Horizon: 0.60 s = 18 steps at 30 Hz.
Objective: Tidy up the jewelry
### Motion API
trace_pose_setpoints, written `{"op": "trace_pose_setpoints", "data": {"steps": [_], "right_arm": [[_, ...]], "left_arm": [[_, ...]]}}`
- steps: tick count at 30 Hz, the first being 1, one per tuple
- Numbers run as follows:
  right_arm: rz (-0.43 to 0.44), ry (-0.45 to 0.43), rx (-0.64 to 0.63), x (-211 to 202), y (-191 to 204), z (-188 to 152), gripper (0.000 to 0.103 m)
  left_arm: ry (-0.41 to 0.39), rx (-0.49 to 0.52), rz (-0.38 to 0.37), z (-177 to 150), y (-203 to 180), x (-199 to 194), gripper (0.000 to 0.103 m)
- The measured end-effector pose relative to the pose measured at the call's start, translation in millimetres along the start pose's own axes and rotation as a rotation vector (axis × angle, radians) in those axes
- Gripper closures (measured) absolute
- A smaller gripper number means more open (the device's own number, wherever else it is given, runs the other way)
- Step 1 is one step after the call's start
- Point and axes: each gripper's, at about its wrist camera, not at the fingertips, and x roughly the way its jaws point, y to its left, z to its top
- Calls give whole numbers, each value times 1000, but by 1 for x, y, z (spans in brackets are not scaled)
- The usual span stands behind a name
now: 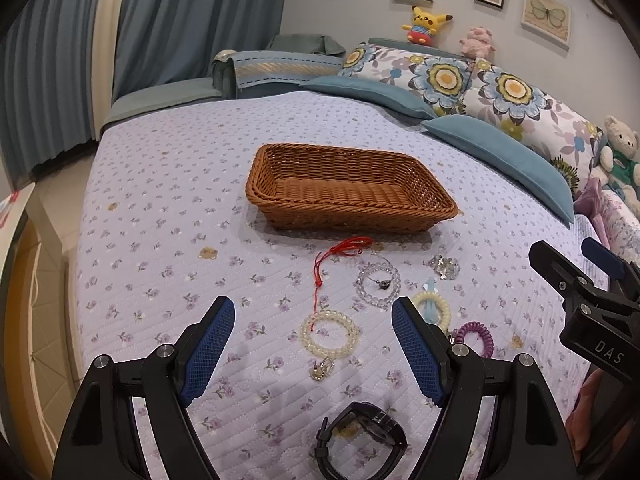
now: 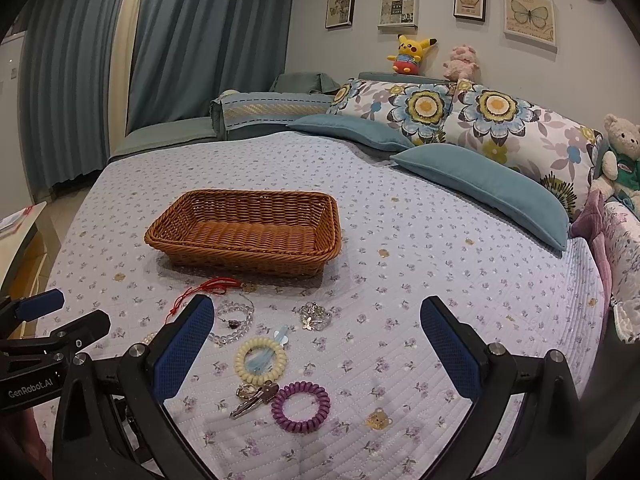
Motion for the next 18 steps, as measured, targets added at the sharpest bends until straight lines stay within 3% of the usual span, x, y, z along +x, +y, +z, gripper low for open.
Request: {"op": "trace_pose_setpoints", "data": {"steps": [18], "right_arm": [[6,11,-3,1,1,0,0]], "left_arm": [[5,-2,2,-3,0,1,21]]}}
